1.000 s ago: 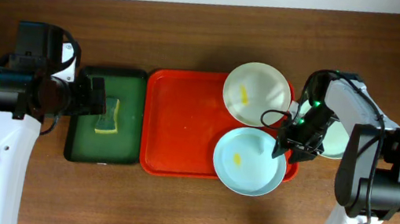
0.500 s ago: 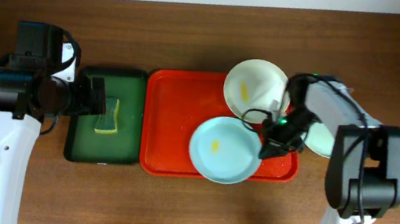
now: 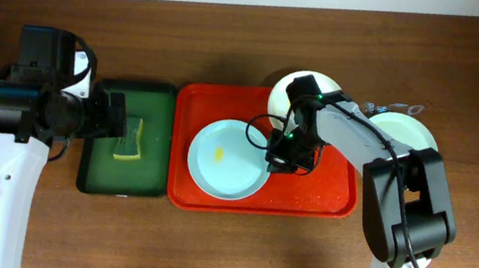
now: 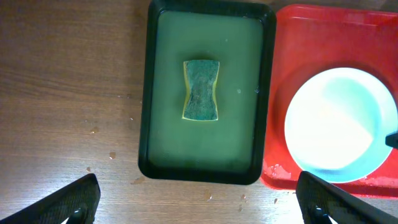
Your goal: Clean dirty plates on tray and stack at the side
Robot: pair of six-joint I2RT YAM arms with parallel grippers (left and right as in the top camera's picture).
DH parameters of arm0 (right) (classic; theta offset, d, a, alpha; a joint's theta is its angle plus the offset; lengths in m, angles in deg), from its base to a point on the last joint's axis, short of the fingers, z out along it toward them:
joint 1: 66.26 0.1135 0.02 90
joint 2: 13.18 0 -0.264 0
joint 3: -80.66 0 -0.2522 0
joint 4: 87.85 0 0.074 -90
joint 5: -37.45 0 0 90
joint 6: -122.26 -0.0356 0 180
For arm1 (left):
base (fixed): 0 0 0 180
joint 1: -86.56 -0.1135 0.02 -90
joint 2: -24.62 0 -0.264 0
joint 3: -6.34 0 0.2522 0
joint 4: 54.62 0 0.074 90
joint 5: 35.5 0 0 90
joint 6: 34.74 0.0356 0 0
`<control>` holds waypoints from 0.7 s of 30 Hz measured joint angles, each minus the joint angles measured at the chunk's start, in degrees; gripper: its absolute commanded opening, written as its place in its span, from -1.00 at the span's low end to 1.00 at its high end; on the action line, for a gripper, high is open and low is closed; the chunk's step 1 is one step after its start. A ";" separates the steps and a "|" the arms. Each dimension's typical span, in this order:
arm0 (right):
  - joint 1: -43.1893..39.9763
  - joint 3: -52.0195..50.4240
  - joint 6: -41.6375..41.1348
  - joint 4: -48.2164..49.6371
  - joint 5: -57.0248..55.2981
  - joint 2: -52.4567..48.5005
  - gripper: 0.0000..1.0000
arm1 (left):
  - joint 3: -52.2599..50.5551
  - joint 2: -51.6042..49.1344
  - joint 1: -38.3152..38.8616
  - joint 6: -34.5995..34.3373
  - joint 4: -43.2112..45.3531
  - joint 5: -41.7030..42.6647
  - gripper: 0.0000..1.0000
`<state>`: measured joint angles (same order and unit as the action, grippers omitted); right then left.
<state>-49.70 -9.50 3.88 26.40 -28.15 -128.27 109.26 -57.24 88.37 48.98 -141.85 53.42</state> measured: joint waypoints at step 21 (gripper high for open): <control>-0.11 8.39 2.14 -11.32 -10.99 0.09 0.01 | 0.00 0.00 0.00 0.02 0.00 0.00 0.98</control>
<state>-49.81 -1.11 6.02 15.08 -39.14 -128.18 109.26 -57.24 88.37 49.00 -141.85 53.42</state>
